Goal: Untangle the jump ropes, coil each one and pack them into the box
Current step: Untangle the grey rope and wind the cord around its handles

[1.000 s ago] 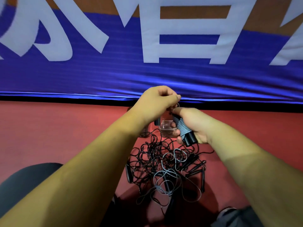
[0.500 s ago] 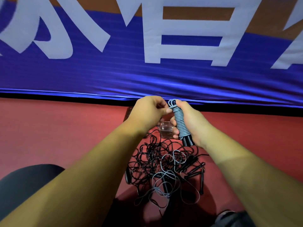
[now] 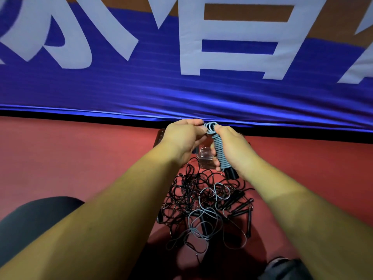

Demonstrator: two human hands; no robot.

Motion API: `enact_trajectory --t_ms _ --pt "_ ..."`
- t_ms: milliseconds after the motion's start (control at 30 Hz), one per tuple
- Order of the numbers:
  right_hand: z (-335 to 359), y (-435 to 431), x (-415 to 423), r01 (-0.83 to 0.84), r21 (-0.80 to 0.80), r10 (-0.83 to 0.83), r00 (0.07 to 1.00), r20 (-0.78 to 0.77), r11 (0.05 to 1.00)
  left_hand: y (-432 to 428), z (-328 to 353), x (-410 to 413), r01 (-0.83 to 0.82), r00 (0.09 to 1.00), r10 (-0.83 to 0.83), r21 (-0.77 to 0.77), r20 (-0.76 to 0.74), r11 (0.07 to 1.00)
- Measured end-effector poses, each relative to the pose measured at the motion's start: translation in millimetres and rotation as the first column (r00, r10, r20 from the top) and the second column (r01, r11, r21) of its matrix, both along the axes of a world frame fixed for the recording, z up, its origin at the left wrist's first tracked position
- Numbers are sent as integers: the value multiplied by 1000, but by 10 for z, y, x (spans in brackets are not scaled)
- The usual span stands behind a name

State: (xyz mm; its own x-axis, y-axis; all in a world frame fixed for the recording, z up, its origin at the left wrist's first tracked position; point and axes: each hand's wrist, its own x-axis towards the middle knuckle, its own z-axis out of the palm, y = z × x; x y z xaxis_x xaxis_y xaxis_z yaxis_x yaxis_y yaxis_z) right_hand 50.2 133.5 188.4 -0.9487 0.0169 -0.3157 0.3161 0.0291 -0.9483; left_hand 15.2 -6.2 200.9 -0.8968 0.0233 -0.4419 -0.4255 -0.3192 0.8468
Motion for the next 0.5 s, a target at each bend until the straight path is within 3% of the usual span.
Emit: enact_trajectory --t_ms 267,500 --pt "10 36 11 21 50 -20 1000 -23 999 30 -11 6 113 980 -146 217 139 969" --pt "25 62 -7 14 0 -14 1000 -14 1000 40 36 42 195 979 -201 147 23 970"
